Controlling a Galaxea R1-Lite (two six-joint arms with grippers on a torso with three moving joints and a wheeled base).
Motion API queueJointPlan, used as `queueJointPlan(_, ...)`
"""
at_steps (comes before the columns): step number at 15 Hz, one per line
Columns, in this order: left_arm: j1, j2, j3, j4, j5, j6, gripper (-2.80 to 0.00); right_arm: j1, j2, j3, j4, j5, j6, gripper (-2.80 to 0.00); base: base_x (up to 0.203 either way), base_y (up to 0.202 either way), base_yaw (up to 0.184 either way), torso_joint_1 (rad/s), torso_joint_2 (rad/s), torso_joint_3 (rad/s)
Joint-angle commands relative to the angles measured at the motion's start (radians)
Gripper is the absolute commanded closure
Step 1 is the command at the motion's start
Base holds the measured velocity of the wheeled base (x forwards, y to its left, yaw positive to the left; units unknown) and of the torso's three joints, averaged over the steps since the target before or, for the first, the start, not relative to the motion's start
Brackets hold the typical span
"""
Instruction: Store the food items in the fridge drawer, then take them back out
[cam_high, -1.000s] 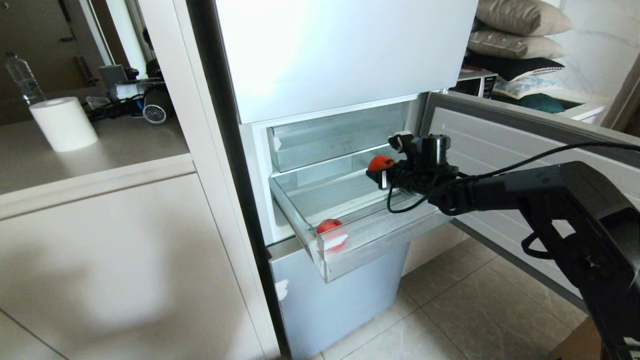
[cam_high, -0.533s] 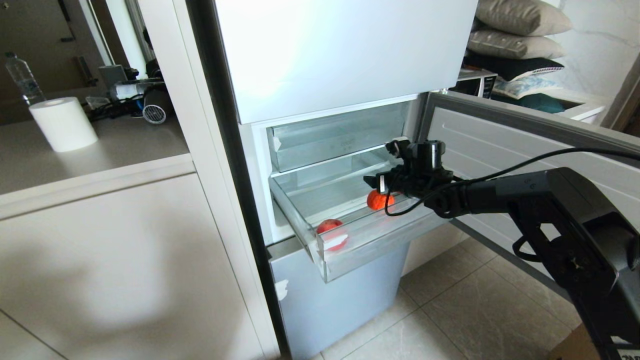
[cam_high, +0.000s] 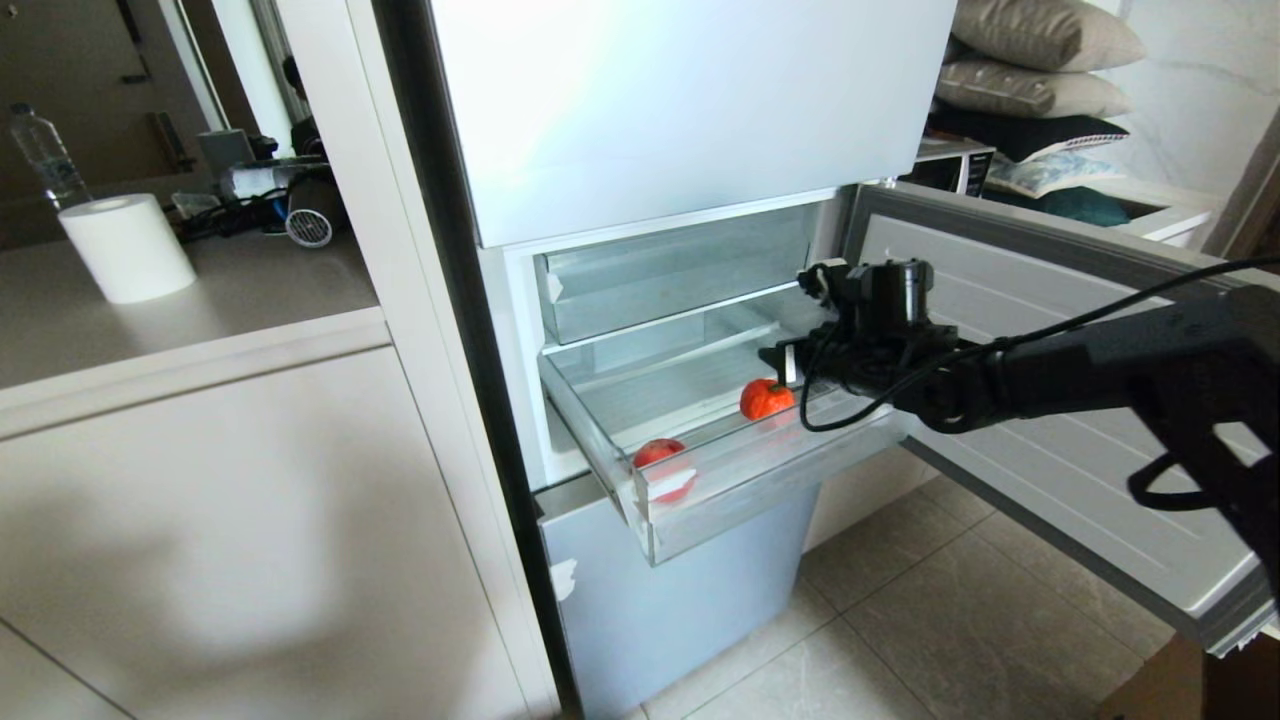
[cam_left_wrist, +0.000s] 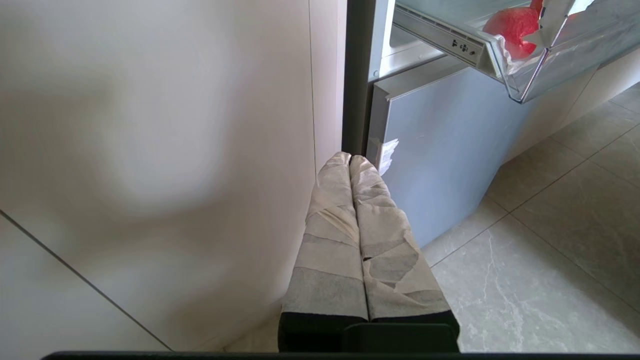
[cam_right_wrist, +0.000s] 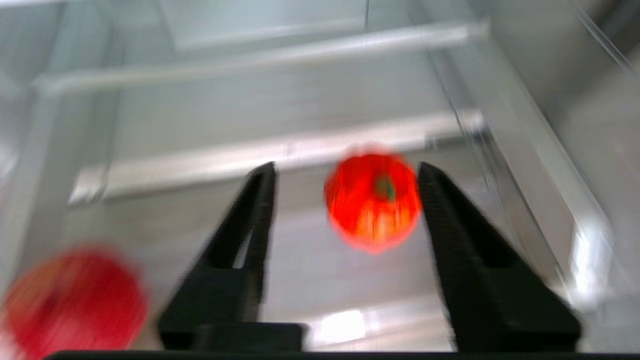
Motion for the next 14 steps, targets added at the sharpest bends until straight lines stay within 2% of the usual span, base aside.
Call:
queueJointPlan(1, 0.0, 0.001, 0.0, 0.0, 0.0, 0.0, 0.0, 0.006, -0.238, 0.22, 0.002, -0.003, 0.0, 0.0, 0.0, 0.0, 0.0, 0.0, 0.0, 0.0)
queueJointPlan(4, 0.0, 0.001, 0.0, 0.0, 0.0, 0.0, 0.0, 0.003, -0.48, 0.514, 0.033, -0.006, 0.002, 0.0, 0.0, 0.0, 0.0, 0.0, 0.0, 0.0)
queueJointPlan(6, 0.0, 0.001, 0.0, 0.0, 0.0, 0.0, 0.0, -0.002, -0.604, 0.644, 0.138, -0.007, 0.023, 0.0, 0.0, 0.0, 0.0, 0.0, 0.0, 0.0)
queueJointPlan(8, 0.0, 0.001, 0.0, 0.0, 0.0, 0.0, 0.0, -0.004, -0.609, 0.662, 0.281, -0.002, 0.074, 0.0, 0.0, 0.0, 0.0, 0.0, 0.0, 0.0)
queueJointPlan(11, 0.0, 0.001, 0.0, 0.0, 0.0, 0.0, 0.0, 0.001, -0.467, 0.653, 0.302, 0.007, 0.097, 0.0, 0.0, 0.0, 0.0, 0.0, 0.0, 0.0)
queueJointPlan(14, 0.0, 0.001, 0.0, 0.0, 0.0, 0.0, 0.0, 0.004, -0.329, 0.601, 0.263, 0.037, 0.127, 0.0, 0.0, 0.0, 0.0, 0.0, 0.0, 0.0)
